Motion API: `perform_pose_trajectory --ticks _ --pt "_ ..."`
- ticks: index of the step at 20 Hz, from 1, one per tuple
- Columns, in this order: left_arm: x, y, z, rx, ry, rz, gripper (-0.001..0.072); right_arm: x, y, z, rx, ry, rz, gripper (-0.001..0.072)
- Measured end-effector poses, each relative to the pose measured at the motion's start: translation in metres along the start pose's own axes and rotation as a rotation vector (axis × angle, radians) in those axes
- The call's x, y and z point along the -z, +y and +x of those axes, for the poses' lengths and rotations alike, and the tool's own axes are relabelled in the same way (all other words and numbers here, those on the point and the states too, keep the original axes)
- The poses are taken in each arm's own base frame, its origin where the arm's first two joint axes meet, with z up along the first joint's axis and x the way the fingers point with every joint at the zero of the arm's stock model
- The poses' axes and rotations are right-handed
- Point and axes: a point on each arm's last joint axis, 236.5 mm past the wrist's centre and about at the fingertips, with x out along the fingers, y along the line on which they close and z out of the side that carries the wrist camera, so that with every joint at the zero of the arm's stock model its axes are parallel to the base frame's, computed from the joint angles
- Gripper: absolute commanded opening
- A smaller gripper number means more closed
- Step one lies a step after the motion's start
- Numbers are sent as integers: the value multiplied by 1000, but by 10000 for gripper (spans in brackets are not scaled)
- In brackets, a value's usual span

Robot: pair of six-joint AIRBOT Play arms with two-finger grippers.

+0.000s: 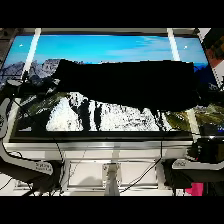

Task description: Fold the clothes and pants, and hang the long-sleeved shirts on hangers.

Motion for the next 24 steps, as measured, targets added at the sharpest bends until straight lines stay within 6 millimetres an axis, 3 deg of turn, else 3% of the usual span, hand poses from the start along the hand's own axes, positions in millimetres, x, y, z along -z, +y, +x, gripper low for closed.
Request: perform_pose_trajectory --ticks 2,3,4,7,12,14,16,18,24 --pt "-2 -3 7 14 -16 -38 556 2 4 4 -6 -1 -7 587" --pt "-3 -3 11 15 -22 -52 503 2 6 5 -8 -3 -9 587" --pt "-5 -3 14 21 -32 -71 414 3 7 6 -9 -2 -11 587" --pt "-12 -7 21 43 -65 -124 20 2 8 8 -9 -10 -14 587" --pt "-22 -14 21 79 -106 -141 4 -11 3 8 16 -68 -21 586" --pt "-23 -23 13 97 -110 -87 3 -15 -3 6 47 -79 -41 587" --pt "-16 -42 -5 133 -85 -2 3 -14 -15 4 101 -72 -47 587" --pt "-5 -69 -36 173 -65 98 3 -13 -32 -1 160 -64 -30 587" --pt "15 -154 -167 248 -225 339 4 -18 -70 -21 248 -81 54 587"
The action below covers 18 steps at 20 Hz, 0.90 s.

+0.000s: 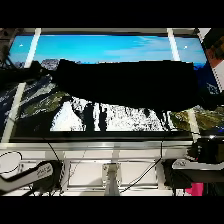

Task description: Fold the clothes and pants, and hang the long-sleeved shirts on hangers.

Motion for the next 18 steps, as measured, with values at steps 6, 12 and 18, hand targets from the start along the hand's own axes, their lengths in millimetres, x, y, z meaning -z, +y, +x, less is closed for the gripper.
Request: perform_pose_trajectory --ticks 6,12,18 --pt "-2 -4 -40 -122 -48 53 4 -4 -8 -2 14 -13 26 587" --pt "-17 83 23 -261 -69 -54 6 -4 -9 -3 14 -14 32 587" --pt "-54 160 103 -266 -348 -363 535 0 -1 -2 -8 1 40 590"
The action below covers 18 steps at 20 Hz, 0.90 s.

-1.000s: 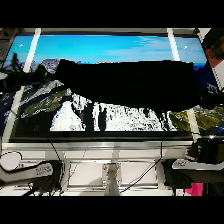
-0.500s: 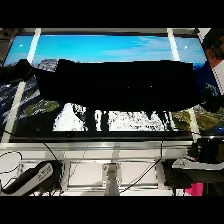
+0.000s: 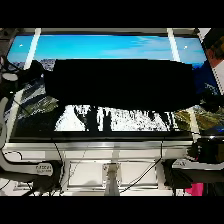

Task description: Fold the clothes and pants, and hang the long-sleeved shirts on hangers.

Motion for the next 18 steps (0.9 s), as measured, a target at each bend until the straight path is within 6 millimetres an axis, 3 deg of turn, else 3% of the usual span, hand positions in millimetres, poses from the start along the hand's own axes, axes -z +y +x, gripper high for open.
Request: perform_pose_trajectory --ticks 2,3,4,5,6,7,8,13,18 --pt "3 10 14 -14 -22 -53 531 2 3 1 -5 6 -4 591" --pt "4 12 18 -17 -28 -59 454 3 6 2 -8 9 -6 589" --pt "4 13 19 -17 -30 -55 190 4 7 2 -12 12 -7 586" --pt "4 13 19 -15 -27 -43 14 5 8 3 -13 16 -8 516" --pt "5 13 17 -10 -12 -27 5 6 9 3 -14 20 -11 309" --pt "7 12 13 -1 11 -3 5 7 9 3 -14 25 -12 56" --pt "9 11 10 9 39 18 4 9 10 3 -15 34 -15 19" --pt "34 23 -21 19 238 146 3 24 6 1 -13 87 -76 15" --pt "85 84 -68 -89 412 102 5 57 -9 -11 -83 96 -17 39"
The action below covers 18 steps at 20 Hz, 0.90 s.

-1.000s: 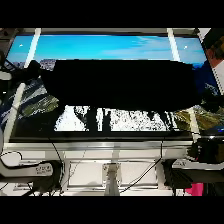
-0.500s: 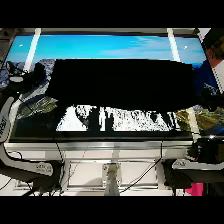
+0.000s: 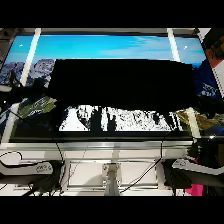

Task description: Fold the clothes and pants, and hang the long-sleeved shirts on hangers.

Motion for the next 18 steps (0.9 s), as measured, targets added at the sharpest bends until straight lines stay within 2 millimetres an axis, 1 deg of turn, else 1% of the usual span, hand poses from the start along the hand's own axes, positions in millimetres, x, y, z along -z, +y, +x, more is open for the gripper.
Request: perform_pose_trajectory --ticks 1,2,3,4,5,6,7,12,14,17,18 --pt "13 7 -2 2 21 -35 6 -2 -1 -2 -17 -35 28 280" --pt "23 11 -2 9 35 -62 11 -6 -4 -4 -27 -76 57 650" --pt "30 14 -3 15 50 -82 21 -12 -7 -5 -31 -116 93 654" --pt "35 16 -3 19 57 -96 42 -19 -10 -6 -32 -157 136 616" --pt "38 16 -3 30 57 -116 221 -25 -14 -7 -33 -186 180 616" --pt "40 15 -3 41 61 -135 539 -28 -18 -4 -34 -200 216 617" --pt "42 13 -3 53 62 -149 646 -29 -21 0 -37 -199 245 617" --pt "45 3 -4 99 70 -198 643 -31 -36 31 -57 -116 343 617" --pt "47 1 -4 108 76 -203 643 -39 -34 38 -83 -103 367 617" --pt "48 -1 -4 115 81 -207 643 -53 -28 48 -104 -94 356 609" --pt "48 -2 -4 116 81 -208 643 -56 -25 53 -106 -88 346 486"
